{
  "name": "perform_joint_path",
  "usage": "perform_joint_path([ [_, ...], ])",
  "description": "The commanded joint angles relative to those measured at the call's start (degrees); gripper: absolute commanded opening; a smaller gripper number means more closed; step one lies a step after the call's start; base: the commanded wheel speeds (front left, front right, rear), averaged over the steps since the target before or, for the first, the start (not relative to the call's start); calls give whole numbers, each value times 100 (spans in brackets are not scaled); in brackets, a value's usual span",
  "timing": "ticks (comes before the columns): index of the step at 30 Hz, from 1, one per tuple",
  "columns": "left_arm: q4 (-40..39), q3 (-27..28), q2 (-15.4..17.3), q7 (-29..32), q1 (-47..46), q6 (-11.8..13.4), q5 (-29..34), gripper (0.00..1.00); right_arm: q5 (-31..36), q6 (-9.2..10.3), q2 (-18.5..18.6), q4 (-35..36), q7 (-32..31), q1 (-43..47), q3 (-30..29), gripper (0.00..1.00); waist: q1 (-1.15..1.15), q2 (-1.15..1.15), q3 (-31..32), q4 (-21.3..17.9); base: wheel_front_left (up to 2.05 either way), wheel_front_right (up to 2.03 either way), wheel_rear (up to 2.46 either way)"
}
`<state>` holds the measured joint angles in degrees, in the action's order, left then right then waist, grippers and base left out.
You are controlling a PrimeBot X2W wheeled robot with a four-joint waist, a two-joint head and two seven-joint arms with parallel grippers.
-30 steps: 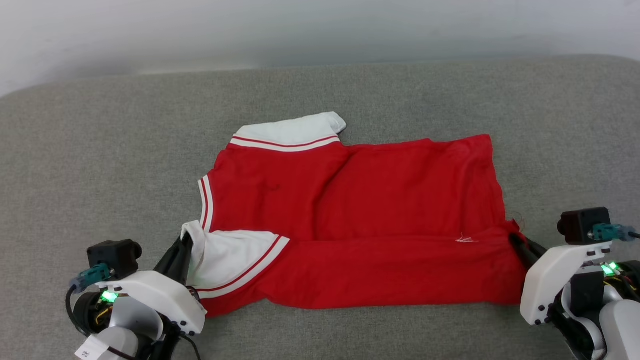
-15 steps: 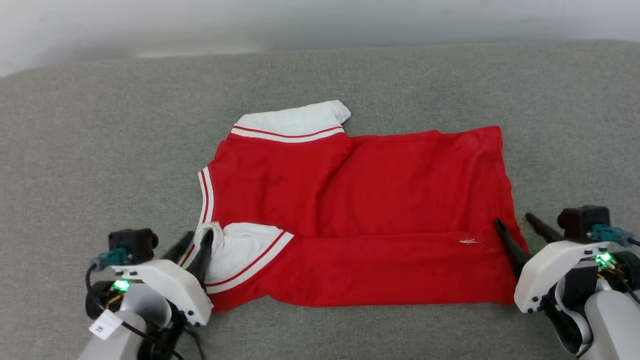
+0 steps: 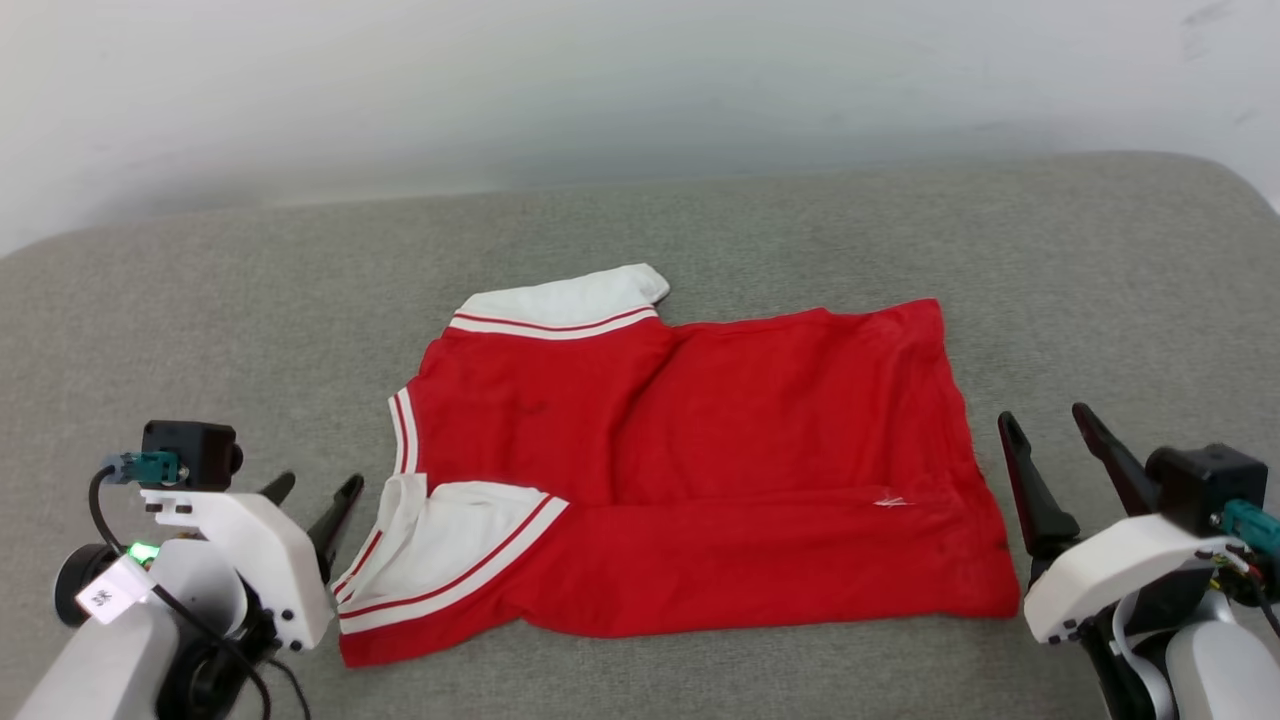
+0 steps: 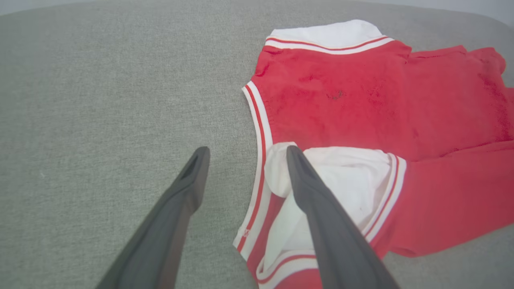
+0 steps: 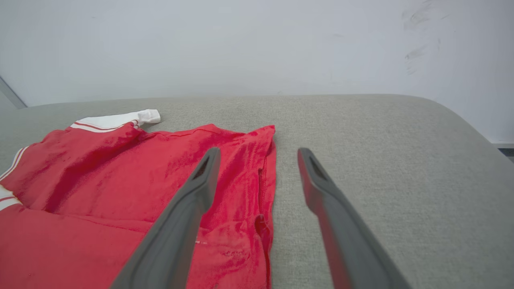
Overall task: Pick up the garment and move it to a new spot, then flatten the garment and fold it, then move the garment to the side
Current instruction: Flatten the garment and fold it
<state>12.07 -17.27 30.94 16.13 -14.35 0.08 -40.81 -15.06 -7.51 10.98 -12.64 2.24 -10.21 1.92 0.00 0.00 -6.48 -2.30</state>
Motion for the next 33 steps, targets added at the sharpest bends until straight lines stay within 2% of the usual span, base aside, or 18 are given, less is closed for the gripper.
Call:
perform_joint_path([
  [1,-184,9,125,302,124,36,-112,100,68,4,-81,162,-17,153,-27,100,0,0,74,-91,0,0,0],
  [8,-899,96,513,1806,609,461,-784,100,190,3,-385,824,-165,542,-23,100,0,0,52,-358,0,0,0],
  [16,-906,116,569,2398,1009,796,-1128,100,41,4,-509,1065,-284,612,61,100,0,0,-158,-547,0,0,0],
  [23,-531,-49,296,2596,1128,801,-1354,100,-52,3,-415,1107,-300,558,69,100,0,0,-321,-592,0,0,0],
  [24,-480,-98,242,2624,1136,784,-1371,79,-69,3,-408,1113,-293,550,62,100,0,0,-338,-591,0,0,0],
  [25,-439,-147,183,2622,1130,751,-1390,65,-69,3,-396,1099,-336,547,42,100,0,0,-351,-587,0,0,0],
  [26,-412,-184,122,2631,1135,731,-1426,34,-103,3,-385,1104,-356,535,1,100,0,0,-362,-580,0,0,0],
  [28,-387,-218,73,2549,1092,686,-1371,19,-173,3,-356,1077,-439,528,-86,100,0,0,-366,-554,0,0,0],
  [30,-388,-222,35,2476,1047,655,-1365,14,-211,3,-286,1065,-547,517,-185,100,0,0,-347,-515,0,0,0],
  [31,-403,-216,43,2426,1023,628,-1327,4,-243,3,-276,1046,-617,533,-234,100,0,0,-325,-496,0,0,0],
  [33,-438,-193,64,2332,991,594,-1285,0,-298,3,-202,1071,-723,519,-320,100,0,0,-277,-446,0,0,0],
])
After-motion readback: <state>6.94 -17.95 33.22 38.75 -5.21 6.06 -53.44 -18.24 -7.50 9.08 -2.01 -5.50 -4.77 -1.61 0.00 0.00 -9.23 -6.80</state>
